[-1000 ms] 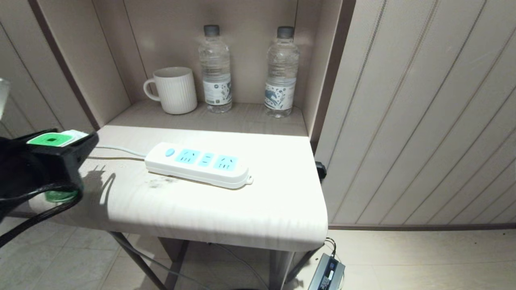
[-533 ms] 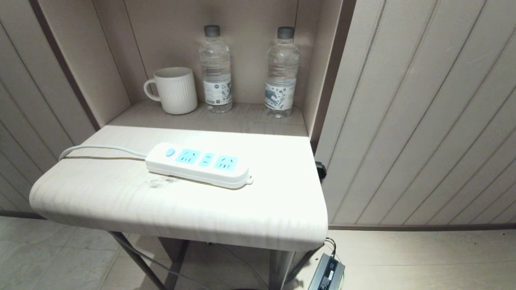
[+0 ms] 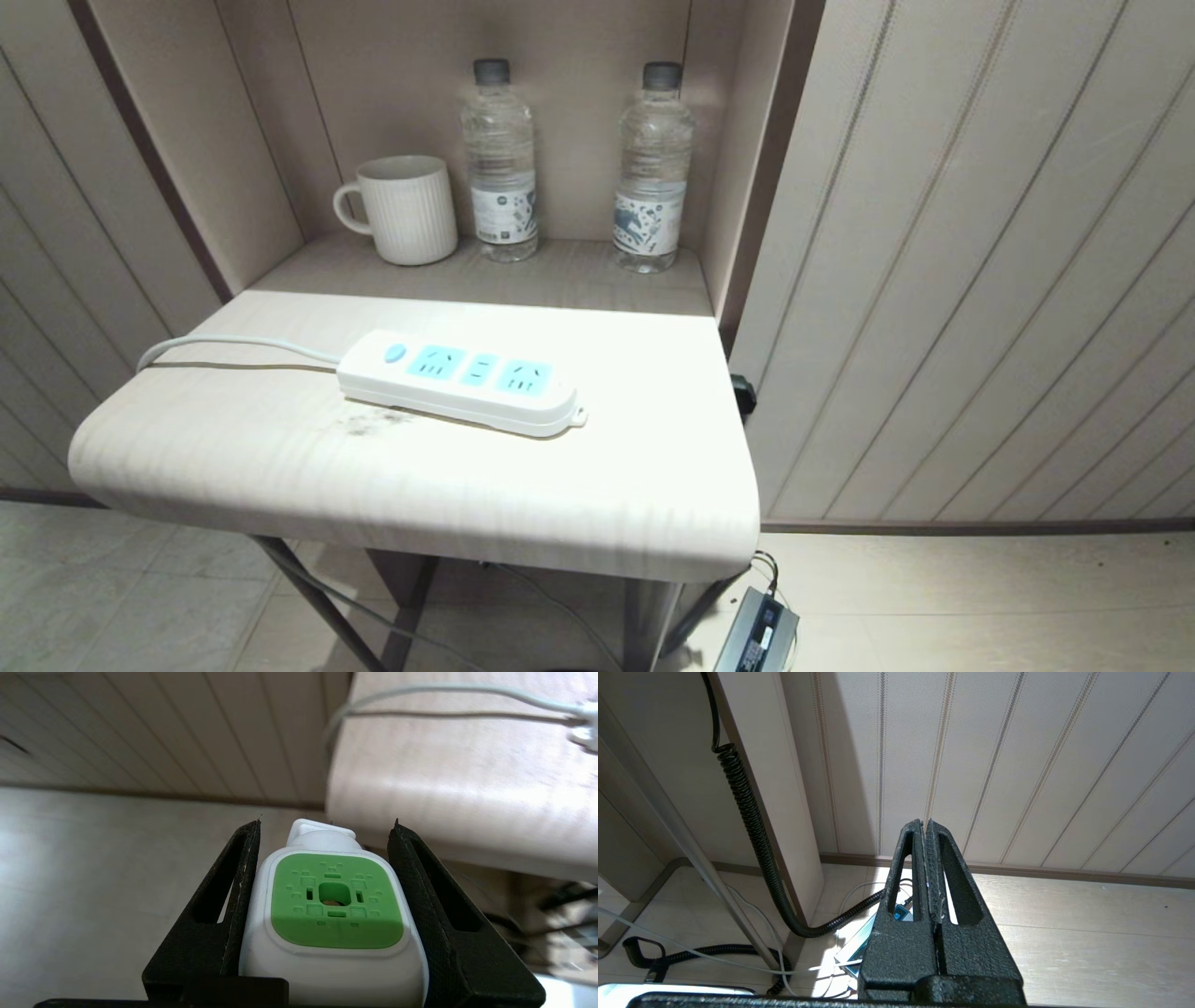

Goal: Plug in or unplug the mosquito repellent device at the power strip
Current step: Insert the plug into the socket

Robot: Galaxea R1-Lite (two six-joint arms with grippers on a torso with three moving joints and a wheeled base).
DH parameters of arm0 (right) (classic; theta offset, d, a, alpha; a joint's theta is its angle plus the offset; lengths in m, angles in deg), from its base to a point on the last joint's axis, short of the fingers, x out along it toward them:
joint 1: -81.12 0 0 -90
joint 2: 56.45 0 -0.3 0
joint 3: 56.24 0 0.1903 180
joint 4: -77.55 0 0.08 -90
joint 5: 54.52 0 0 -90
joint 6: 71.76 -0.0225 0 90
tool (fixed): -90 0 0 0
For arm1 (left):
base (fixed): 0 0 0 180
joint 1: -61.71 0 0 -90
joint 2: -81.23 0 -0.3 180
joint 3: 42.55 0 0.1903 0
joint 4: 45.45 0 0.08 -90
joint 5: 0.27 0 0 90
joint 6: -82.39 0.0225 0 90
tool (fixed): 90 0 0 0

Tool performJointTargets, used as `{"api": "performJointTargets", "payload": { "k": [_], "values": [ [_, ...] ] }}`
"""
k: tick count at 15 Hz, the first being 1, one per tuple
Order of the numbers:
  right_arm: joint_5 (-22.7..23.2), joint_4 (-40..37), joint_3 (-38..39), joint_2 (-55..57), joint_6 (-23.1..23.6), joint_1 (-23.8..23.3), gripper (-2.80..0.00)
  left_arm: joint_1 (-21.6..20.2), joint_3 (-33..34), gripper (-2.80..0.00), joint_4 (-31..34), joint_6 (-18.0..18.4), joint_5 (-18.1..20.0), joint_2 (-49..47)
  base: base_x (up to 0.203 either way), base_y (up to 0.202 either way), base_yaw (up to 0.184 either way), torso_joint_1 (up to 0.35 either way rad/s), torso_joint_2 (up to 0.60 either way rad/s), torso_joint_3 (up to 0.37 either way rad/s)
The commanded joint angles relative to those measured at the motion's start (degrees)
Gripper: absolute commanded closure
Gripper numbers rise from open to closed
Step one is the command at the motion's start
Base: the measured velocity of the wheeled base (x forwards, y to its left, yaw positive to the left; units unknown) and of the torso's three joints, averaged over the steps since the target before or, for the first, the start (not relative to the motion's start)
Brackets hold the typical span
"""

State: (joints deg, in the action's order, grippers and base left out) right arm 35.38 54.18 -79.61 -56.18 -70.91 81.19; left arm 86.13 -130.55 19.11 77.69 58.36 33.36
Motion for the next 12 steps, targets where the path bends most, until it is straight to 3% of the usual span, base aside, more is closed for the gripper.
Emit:
{"api": "performJointTargets", "payload": {
  "k": [1,3,7,8,12],
  "values": [
    [0.0,0.0,0.0,0.0,0.0,0.0,0.00,2.2,-7.1,0.00,10.9,-7.6,2.4,-5.8,0.000,0.000,0.000,0.000,0.00,0.000],
    [0.0,0.0,0.0,0.0,0.0,0.0,0.00,3.4,-15.7,0.00,21.9,-12.9,8.1,-10.7,0.000,0.000,0.000,0.000,0.00,0.000],
    [0.0,0.0,0.0,0.0,0.0,0.0,0.00,3.9,-31.6,0.00,41.3,-15.4,18.7,-20.0,0.000,0.000,0.000,0.000,0.00,0.000],
    [0.0,0.0,0.0,0.0,0.0,0.0,0.00,4.0,-33.3,0.00,43.5,-15.6,21.2,-21.8,0.000,0.000,0.000,0.000,0.00,0.000],
    [0.0,0.0,0.0,0.0,0.0,0.0,0.00,5.8,-37.7,0.00,44.4,-15.4,22.3,-26.3,0.000,0.000,0.000,0.000,0.00,0.000]
  ]
}}
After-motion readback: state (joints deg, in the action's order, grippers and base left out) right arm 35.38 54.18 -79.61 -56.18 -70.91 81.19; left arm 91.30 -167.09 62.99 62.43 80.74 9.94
